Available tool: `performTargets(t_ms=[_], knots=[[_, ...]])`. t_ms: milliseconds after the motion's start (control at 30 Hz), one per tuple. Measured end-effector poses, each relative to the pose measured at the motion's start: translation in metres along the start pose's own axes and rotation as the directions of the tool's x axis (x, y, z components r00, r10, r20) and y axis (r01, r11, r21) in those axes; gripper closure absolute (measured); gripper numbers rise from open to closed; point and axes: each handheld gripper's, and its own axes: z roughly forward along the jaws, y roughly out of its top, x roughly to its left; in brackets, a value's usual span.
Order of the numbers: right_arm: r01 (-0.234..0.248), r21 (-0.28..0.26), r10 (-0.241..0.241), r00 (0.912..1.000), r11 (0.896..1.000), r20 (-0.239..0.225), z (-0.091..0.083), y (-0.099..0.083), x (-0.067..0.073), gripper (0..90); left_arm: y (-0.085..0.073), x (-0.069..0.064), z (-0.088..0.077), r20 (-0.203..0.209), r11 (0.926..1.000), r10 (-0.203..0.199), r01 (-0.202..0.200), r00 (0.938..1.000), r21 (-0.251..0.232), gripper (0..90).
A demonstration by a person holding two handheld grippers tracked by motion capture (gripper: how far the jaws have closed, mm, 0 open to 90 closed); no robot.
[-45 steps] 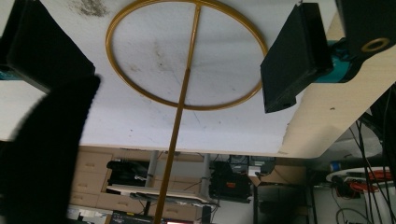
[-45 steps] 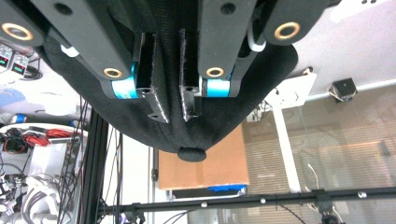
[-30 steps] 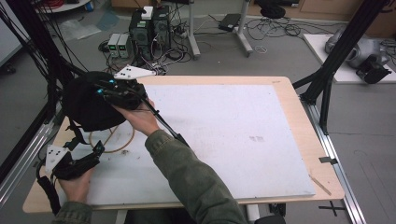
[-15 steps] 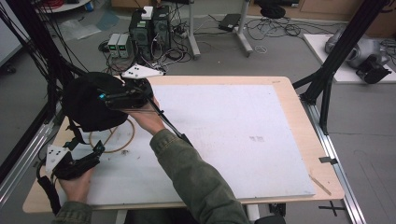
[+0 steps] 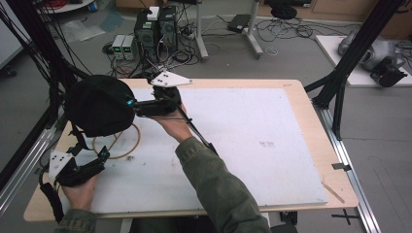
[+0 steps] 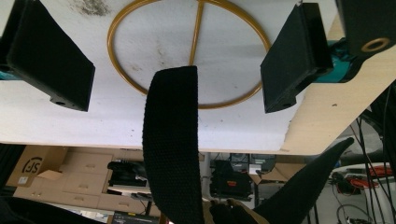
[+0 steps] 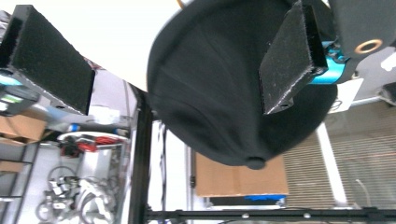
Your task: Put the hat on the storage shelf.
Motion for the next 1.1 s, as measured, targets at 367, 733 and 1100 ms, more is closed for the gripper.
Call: performTargets(t_ms=[367, 733, 1100], knots=[[0.006, -0.037, 0.001, 0.9835, 0.999, 0.181, -0.075, -0.012, -0.034, 10.2, 0.0, -0.003, 0.003, 0.005, 1.0, 0.006, -0.006, 1.0, 0.005, 10.2], [0.014, -0.074, 0.014, 0.9343, 0.997, 0.356, -0.143, -0.033, -0.062, 10.2, 0.001, -0.003, 0.004, 0.002, 1.0, -0.005, 0.005, 1.0, 0.001, 10.3], [0.021, -0.124, 0.042, 0.8737, 0.992, 0.485, -0.201, -0.052, -0.08, 10.2, 0.001, -0.004, 0.004, 0.001, 1.0, -0.007, 0.007, 1.0, -0.001, 10.3]])
